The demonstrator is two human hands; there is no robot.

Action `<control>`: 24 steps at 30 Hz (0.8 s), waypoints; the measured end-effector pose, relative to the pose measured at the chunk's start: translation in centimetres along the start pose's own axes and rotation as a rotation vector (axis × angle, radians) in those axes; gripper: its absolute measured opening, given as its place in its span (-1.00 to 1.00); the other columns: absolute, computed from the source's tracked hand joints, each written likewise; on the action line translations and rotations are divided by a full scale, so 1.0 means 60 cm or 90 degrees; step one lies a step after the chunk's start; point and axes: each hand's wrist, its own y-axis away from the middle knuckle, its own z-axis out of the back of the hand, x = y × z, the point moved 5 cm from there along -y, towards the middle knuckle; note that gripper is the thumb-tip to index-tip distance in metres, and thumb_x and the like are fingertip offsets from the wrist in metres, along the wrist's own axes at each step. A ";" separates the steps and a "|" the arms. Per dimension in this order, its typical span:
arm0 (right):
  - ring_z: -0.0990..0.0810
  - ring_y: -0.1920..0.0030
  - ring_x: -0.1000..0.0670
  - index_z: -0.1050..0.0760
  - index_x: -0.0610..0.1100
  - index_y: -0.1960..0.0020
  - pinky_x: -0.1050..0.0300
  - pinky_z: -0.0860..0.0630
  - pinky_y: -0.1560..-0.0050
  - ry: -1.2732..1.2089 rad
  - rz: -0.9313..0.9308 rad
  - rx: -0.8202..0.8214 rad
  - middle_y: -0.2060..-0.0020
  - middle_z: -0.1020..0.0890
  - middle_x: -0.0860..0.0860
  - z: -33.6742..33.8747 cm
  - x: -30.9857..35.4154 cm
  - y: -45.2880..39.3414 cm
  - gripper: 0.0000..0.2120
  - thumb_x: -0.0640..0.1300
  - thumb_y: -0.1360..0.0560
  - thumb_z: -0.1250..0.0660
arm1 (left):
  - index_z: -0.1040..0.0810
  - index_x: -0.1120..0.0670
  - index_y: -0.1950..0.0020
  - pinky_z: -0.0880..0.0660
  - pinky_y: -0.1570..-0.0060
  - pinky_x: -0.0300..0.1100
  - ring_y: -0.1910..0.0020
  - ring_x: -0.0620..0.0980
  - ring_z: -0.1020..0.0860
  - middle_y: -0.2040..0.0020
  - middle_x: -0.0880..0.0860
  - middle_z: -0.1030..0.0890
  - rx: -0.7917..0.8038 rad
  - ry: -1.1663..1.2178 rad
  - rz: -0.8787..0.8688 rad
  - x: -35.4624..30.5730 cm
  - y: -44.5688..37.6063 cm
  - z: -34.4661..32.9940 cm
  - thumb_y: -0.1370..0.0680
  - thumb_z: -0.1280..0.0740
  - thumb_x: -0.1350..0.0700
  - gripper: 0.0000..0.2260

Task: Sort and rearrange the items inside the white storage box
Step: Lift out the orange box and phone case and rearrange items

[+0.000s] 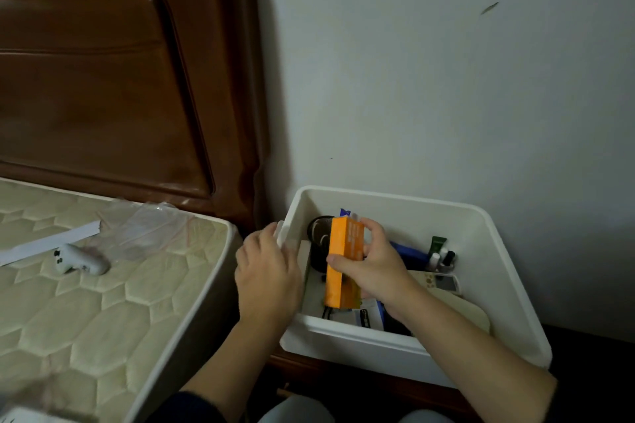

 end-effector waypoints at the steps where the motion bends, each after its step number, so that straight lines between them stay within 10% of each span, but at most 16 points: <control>1: -0.61 -0.24 -0.06 -0.11 0.31 -0.53 -0.27 -0.63 -0.19 0.008 -0.020 0.018 -0.26 -0.57 0.08 -0.009 -0.006 0.000 -0.07 0.11 -0.36 -0.62 | -0.32 0.04 -0.59 -0.38 -0.23 0.00 -0.42 0.12 -0.41 -0.48 0.10 -0.42 0.021 0.047 0.087 0.012 -0.005 -0.004 -0.74 -0.15 0.00 -0.58; 12: -0.66 -0.20 -0.20 -0.35 -0.05 -0.51 -0.23 -0.66 -0.14 -0.115 -0.286 0.237 -0.24 -0.64 -0.12 -0.098 -0.045 -0.027 -0.43 -0.27 -0.57 -0.46 | -0.48 0.00 -0.17 -0.51 0.12 -0.01 0.07 0.03 -0.56 -0.06 0.03 -0.47 0.048 -0.011 0.163 0.030 -0.015 -0.024 -0.75 -0.02 -0.06 -0.72; 24: -0.64 -0.18 -0.15 -0.63 -0.17 -0.23 -0.09 -0.57 -0.28 0.355 -0.104 0.267 -0.09 -0.69 -0.11 -0.121 -0.058 -0.056 -0.67 -0.01 -0.55 -0.49 | -0.46 0.01 -0.18 -0.64 0.00 0.12 0.00 0.08 -0.60 -0.08 0.04 -0.50 0.033 -0.034 0.136 0.019 -0.011 -0.019 -0.75 -0.05 -0.03 -0.77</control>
